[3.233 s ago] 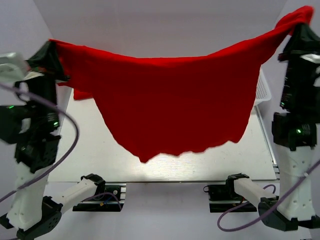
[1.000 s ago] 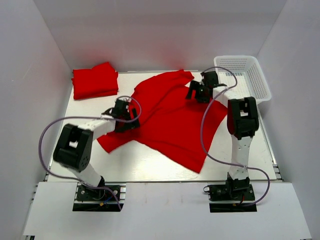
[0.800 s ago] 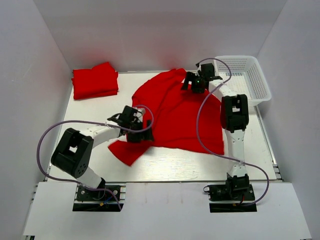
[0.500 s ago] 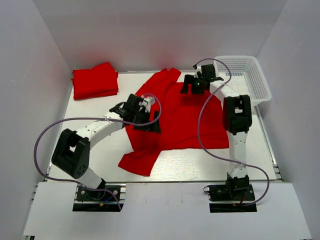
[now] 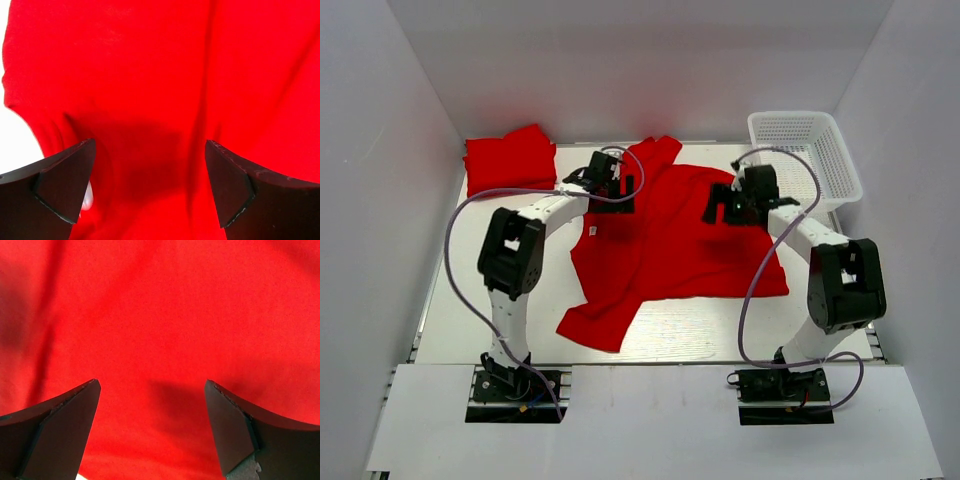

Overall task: Fold and stack the t-shirts
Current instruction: Flatten out the tshirt

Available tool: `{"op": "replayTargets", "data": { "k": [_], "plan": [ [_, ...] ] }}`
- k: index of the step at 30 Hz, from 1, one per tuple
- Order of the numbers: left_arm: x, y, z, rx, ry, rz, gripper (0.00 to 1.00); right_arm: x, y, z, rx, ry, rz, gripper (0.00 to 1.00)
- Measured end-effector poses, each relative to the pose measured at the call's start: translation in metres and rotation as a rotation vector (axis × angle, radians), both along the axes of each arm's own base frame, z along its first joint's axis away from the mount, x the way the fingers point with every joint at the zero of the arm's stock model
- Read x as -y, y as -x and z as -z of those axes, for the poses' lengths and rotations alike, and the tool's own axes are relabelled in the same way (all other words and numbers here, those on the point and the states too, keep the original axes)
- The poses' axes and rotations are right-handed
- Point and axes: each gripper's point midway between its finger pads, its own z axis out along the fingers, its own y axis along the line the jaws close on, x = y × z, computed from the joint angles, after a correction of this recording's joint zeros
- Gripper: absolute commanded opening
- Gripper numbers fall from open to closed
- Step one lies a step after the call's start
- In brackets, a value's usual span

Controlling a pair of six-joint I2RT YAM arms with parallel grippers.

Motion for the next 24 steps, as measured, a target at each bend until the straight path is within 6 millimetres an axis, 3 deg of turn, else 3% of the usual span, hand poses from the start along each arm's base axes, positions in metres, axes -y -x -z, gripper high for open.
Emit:
{"op": "replayTargets", "data": {
  "k": [5,10,16,24],
  "plan": [
    [-0.012,-0.020,0.047,-0.063,-0.061,-0.034,1.00,0.015,0.045,0.048,-0.145,0.030,0.062,0.90],
    [-0.023,-0.048,0.050,-0.029,-0.073,-0.072,1.00,0.022,0.063,0.063,-0.200,0.039,0.098,0.90],
    [-0.053,-0.089,0.050,0.021,-0.090,-0.164,1.00,0.029,0.062,0.078,-0.238,0.065,0.130,0.90],
    [-0.104,-0.137,0.049,0.072,-0.083,-0.261,1.00,0.029,0.014,0.078,-0.217,0.070,0.164,0.90]
  ]
}}
